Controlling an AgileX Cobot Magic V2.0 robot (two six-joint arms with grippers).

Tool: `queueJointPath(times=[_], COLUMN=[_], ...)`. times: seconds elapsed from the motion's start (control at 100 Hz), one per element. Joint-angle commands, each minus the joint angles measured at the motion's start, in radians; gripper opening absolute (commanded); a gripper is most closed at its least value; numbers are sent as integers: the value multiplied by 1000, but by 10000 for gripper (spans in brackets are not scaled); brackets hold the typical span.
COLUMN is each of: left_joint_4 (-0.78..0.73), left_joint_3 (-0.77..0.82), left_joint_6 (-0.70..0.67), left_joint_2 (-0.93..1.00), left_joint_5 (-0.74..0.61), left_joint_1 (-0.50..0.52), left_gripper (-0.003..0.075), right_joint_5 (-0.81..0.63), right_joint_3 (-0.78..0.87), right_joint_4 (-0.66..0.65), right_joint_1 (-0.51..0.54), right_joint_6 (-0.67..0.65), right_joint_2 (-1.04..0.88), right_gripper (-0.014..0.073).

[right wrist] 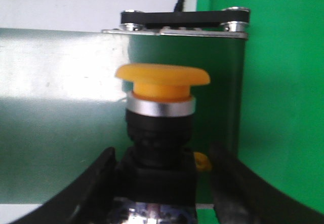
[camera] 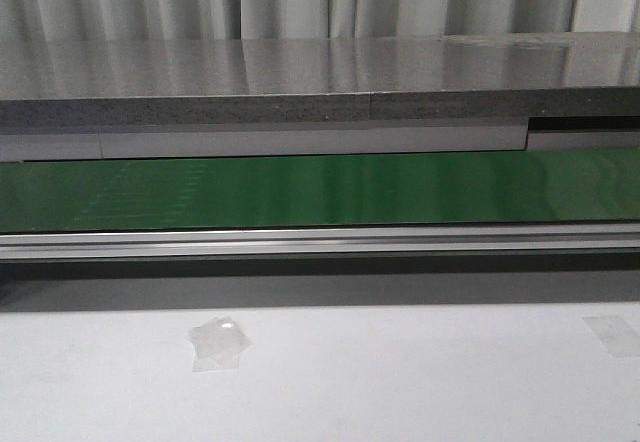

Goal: Move button from left to right
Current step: 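Lift the button off the belt with the right gripper toward the green tray, then lower the button into the green tray and open the right gripper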

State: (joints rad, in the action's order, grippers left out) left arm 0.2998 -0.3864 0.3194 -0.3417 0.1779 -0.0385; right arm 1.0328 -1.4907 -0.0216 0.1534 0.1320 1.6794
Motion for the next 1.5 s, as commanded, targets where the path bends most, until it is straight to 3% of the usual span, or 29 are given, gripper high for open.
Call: queueJointPath(times=[0.0,0.81,1.49], left_joint_4=[13,13,13], left_joint_3=[-28,-28,-28], left_joint_6=[-5,-5,-5], left_joint_2=[-6,-6,-6], left_joint_5=[-79,-79,-80], left_joint_1=[-9,-9,-9], left_gripper=[-20,-20,-20], right_joint_5=[-43,-83,-167], right_joint_3=[-36,-29,-24], right_joint_4=[-7,-15,-66], right_joint_1=[37,259,263], right_joint_6=[2,2,2], right_joint_2=[-52,-47,146], right_gripper=[81,81,81])
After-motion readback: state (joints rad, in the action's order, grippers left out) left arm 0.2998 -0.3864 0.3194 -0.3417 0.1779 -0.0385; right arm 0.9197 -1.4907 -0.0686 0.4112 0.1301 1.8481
